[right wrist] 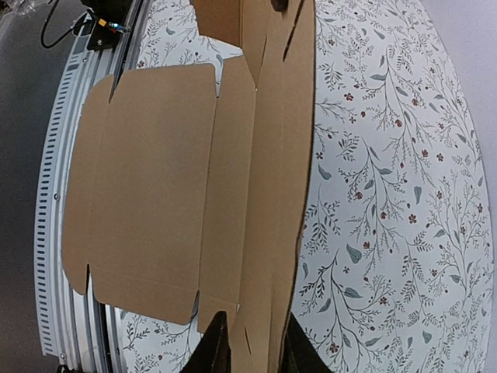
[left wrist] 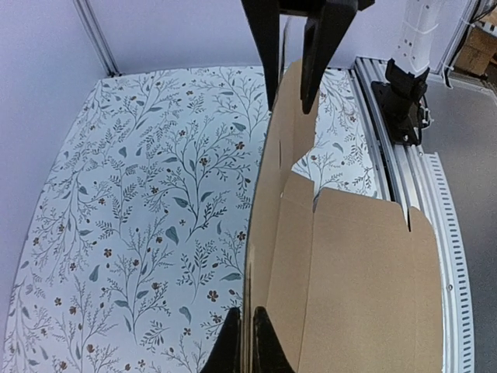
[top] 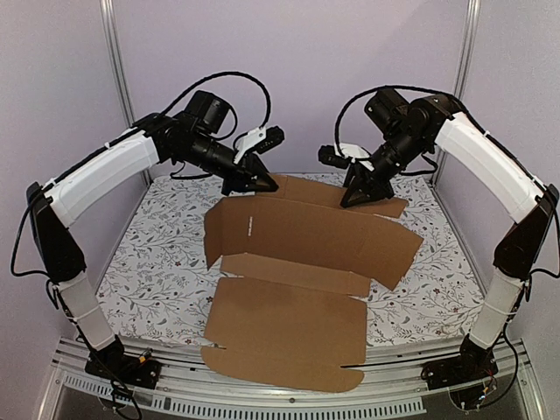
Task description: Fold the paper box
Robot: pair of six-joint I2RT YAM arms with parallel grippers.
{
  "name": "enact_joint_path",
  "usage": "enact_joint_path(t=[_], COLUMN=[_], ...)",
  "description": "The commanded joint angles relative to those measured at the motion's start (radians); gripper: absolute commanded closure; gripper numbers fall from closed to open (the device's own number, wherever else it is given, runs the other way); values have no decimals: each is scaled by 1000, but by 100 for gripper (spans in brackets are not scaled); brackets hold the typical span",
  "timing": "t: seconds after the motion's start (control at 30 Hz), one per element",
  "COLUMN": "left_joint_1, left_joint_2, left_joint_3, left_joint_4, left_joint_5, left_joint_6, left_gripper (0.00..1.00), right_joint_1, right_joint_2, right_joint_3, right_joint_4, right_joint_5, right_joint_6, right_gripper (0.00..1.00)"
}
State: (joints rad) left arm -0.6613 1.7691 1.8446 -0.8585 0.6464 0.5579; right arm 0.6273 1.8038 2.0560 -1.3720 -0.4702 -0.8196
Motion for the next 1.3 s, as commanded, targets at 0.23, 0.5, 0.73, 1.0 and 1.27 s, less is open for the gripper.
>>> enact_joint_path(t=[0.23,0.5,0.73,1.0,1.27], left_joint_1=[-8,-8,-8,-8,-10], left_joint_2=[-76,-102,-116,-116,-101], left_joint_3=[-100,-125,-160,-174,-165], left_joint_4=[147,169,202,219,219], left_joint_5=[-17,-14,-19,-21,-19], left_joint_6=[-42,-45,-63,-70,-77], left_gripper=[100,100,100,100,100], right_joint_1=[-281,-463,-465,-465,-517], right_joint_2=[-162,-191,-171,-202,-143], right_joint_3=[41,-121,-170,-169,-56], right_joint_4=[-224,-54,5,23,36], right_joint_5=[-301,-151,-137,-141,-131], right_joint_6=[48,99,119,130,162], right_gripper=[62,62,63,64,65])
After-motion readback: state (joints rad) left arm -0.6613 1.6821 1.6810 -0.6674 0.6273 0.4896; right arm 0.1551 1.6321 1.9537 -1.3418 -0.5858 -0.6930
